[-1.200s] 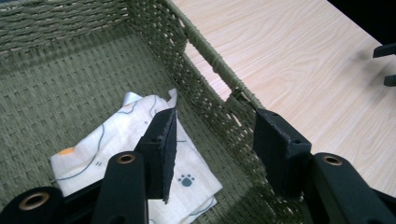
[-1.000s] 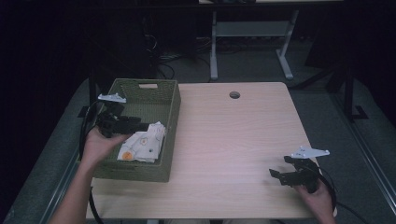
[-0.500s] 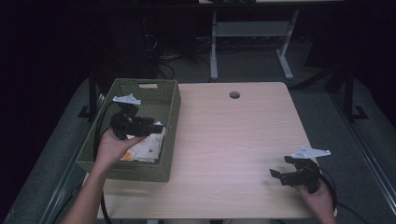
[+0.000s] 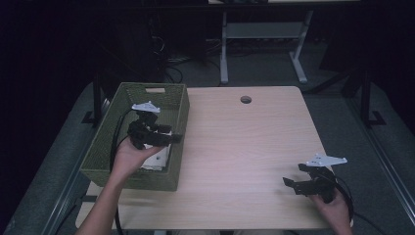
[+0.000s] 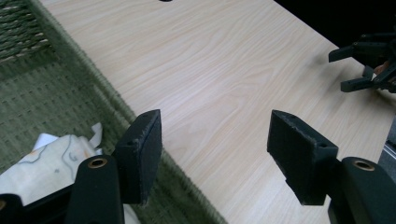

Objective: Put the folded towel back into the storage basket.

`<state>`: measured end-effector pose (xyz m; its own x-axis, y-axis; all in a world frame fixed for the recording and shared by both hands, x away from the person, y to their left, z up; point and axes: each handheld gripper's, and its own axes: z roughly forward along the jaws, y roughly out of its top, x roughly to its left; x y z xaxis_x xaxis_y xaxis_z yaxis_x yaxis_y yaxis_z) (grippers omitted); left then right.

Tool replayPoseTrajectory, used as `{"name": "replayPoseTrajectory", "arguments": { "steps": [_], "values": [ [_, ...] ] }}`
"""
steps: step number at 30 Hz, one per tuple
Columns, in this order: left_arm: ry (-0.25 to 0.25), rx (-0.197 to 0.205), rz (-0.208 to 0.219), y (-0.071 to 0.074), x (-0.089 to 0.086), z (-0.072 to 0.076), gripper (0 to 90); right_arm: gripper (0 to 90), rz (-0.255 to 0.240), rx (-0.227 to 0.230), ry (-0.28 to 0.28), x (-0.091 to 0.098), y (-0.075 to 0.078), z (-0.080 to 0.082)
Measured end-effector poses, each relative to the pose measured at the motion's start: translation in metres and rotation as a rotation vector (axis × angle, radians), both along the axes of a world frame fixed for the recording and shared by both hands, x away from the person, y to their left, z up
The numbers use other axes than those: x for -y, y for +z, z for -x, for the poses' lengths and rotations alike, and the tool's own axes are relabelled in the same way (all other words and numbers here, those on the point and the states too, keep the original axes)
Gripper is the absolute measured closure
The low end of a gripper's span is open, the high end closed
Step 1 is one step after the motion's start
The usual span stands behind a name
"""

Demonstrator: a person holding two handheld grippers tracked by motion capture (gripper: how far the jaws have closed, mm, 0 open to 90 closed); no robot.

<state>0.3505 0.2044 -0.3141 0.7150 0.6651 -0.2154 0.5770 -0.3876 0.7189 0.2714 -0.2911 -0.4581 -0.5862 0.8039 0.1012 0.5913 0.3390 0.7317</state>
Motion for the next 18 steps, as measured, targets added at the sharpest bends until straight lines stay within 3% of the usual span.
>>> {"name": "replayPoseTrajectory", "arguments": {
  "steps": [18],
  "values": [
    [-0.043,0.005,0.029,-0.004,0.038,0.008,28.3,15.3,-0.008,0.004,-0.004,0.002,0.001,0.003]
  ]
}}
